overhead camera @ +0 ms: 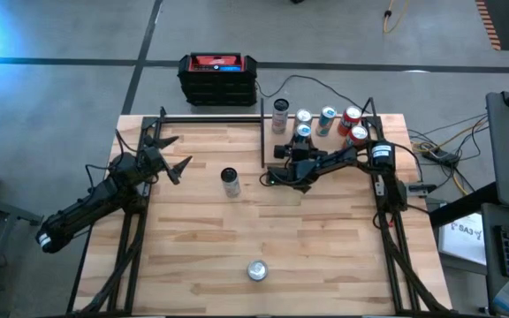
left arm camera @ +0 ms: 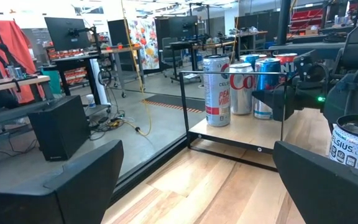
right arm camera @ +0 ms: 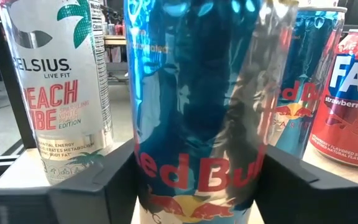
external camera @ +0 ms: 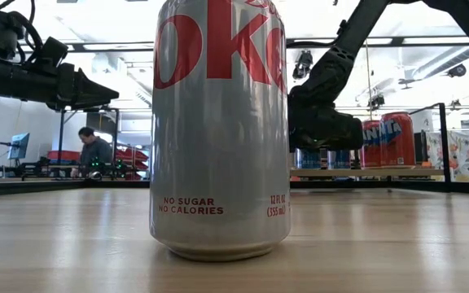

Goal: Place canned beverage on shelf
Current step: Put the blue soda can on the shelf aligned with the other blue soda can

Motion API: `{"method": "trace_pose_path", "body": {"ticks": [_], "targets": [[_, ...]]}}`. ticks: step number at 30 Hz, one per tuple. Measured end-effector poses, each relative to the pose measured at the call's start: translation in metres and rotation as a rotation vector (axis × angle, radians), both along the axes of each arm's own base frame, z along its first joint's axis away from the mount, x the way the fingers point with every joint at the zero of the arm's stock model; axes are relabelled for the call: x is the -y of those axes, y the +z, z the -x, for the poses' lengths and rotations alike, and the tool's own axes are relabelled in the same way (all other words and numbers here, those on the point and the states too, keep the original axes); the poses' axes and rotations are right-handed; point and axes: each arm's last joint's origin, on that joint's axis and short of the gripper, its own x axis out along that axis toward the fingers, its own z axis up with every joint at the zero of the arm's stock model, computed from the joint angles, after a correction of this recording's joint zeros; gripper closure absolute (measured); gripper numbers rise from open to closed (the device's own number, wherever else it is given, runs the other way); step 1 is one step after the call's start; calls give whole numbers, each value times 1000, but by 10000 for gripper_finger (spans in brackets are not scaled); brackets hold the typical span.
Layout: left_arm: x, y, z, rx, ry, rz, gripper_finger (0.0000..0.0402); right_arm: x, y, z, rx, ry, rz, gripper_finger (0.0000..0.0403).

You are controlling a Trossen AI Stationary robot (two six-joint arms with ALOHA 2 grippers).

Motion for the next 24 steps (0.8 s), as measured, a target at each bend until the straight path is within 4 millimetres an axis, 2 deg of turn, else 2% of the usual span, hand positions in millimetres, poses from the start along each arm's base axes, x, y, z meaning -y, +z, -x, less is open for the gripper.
{"method": "trace_pose_path", "body": {"ticks": [3,16,24], "targets": [[0,0,0,0,0,0,3,-1,0,0,0,3,0,176],[0,0,0,0,0,0,3,-7,0,2,-3,11,28,175],[0,0,0,0,0,0,3,-11,6,26,2,-4,-12,175]]}}
